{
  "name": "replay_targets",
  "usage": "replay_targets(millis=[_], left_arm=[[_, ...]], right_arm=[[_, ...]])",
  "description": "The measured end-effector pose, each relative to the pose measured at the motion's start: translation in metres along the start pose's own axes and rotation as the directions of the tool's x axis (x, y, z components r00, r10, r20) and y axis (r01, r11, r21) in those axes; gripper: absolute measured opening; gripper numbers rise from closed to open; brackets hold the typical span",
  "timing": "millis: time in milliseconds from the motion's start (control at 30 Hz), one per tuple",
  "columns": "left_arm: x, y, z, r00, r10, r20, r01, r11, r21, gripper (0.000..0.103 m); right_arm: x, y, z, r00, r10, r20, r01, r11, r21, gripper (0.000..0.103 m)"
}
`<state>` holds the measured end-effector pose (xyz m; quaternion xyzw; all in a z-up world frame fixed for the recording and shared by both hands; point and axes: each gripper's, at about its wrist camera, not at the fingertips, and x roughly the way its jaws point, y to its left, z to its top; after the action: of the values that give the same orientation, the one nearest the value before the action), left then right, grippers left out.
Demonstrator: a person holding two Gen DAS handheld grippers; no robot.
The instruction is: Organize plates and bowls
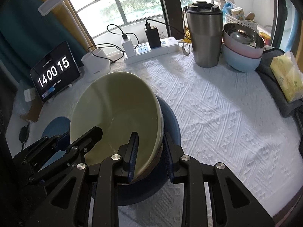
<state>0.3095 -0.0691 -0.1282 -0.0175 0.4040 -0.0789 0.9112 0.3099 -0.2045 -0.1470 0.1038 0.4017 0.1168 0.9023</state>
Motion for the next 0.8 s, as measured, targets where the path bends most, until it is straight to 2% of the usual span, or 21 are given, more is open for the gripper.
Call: replay_targets(millis=[800], left_arm=[[0.009, 0.011, -0.006, 0.999, 0.029, -0.03, -0.029, 0.999, 0.014, 0.028]], right_arm=[[0.007, 0.006, 0.0, 0.999, -0.016, -0.032, 0.015, 0.999, -0.029, 0.028]])
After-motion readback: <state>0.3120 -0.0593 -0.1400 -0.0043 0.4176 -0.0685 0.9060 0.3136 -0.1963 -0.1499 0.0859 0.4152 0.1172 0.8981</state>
